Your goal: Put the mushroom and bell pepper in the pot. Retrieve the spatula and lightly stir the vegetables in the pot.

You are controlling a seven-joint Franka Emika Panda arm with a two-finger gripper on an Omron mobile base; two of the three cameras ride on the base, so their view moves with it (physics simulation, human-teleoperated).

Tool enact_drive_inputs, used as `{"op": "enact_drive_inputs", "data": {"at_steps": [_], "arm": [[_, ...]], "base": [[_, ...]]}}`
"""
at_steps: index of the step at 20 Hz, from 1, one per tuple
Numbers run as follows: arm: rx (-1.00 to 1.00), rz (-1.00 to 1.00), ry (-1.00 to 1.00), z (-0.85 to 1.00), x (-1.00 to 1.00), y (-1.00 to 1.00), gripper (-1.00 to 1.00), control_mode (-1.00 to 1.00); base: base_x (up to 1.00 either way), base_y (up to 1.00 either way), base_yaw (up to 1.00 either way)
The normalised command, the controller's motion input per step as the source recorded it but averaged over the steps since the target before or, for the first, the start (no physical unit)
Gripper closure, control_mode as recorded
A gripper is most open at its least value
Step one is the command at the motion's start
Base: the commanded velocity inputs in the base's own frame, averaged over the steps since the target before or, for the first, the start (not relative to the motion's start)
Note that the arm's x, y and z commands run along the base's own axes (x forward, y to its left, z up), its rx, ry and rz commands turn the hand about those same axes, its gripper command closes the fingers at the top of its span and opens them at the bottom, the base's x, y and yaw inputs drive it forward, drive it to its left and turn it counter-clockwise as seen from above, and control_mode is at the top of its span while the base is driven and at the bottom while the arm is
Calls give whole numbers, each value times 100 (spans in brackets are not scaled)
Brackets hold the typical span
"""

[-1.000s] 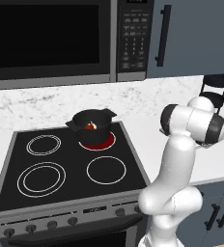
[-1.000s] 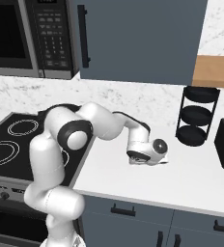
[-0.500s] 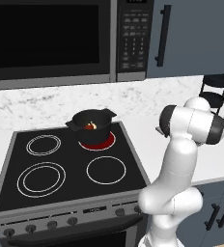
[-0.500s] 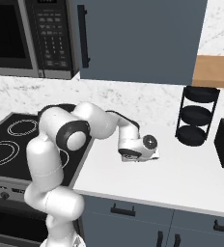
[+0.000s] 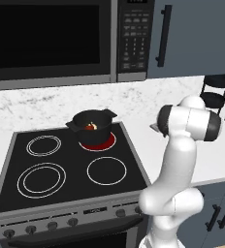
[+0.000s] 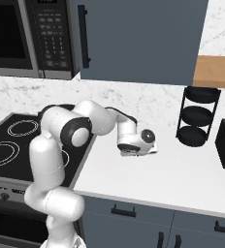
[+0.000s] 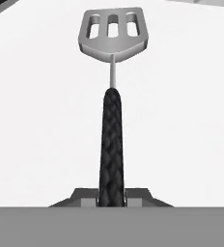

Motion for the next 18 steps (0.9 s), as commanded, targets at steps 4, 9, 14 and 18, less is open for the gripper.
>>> {"op": "enact_drive_inputs", "data": {"at_steps": [4, 9, 14, 18], "arm": [[12, 0, -7, 91, -95, 0, 100, -100], [32, 0, 3, 100, -92, 0, 100, -100], [45, 0, 25, 100, -56, 19, 100, -100], [47, -1, 31, 100, -35, 30, 100, -100]], "base": [[0, 0, 0], [0, 0, 0], [0, 0, 0], [0, 0, 0]]}}
